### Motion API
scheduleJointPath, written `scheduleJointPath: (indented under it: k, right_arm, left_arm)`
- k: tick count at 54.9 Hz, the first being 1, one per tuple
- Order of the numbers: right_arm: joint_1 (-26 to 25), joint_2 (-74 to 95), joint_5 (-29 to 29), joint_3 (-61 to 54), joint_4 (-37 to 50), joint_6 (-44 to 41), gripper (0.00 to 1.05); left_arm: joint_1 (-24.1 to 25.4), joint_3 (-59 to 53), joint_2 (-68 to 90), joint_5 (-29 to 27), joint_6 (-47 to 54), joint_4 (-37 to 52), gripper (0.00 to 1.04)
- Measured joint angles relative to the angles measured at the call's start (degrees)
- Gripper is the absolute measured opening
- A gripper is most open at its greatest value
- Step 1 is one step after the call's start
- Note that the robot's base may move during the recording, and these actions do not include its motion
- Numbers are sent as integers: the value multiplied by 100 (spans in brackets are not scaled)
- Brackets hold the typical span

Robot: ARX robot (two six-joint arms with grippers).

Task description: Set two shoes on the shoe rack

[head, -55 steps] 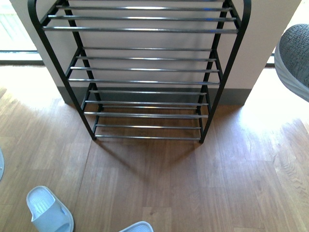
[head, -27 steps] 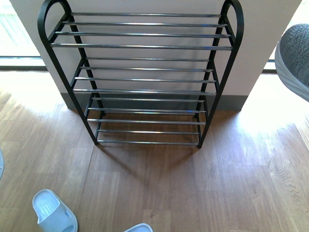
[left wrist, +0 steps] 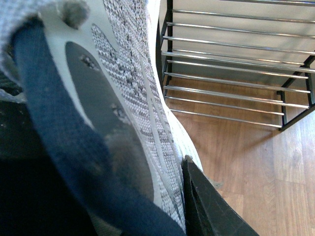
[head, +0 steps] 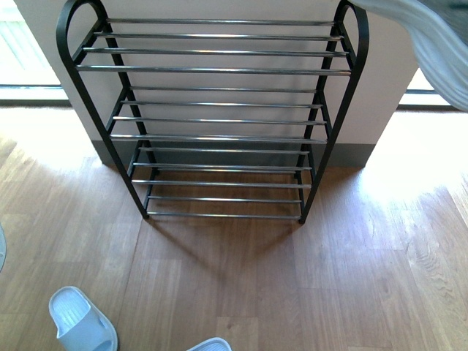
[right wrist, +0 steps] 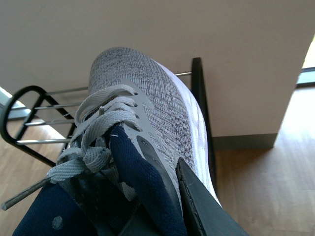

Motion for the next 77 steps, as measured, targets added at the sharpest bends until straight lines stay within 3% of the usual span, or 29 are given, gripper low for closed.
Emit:
scheduleJointPath:
  k: [19,36,59,77]
  right_arm:
    - [839,2116,1014,2870,-1314,1268,1]
    - [1084,4164,1786,5003,-2092,1495,1]
    - [767,5584,2393,6352,-2435,1572,1]
    - [658,5960,2420,6811,-2352,1285,1]
  left_arm:
    - [0,0,0,-2,0,0,2]
    - [0,0,0,-2,0,0,2]
    - [0,0,0,-2,0,0,2]
    - [0,0,0,-2,0,0,2]
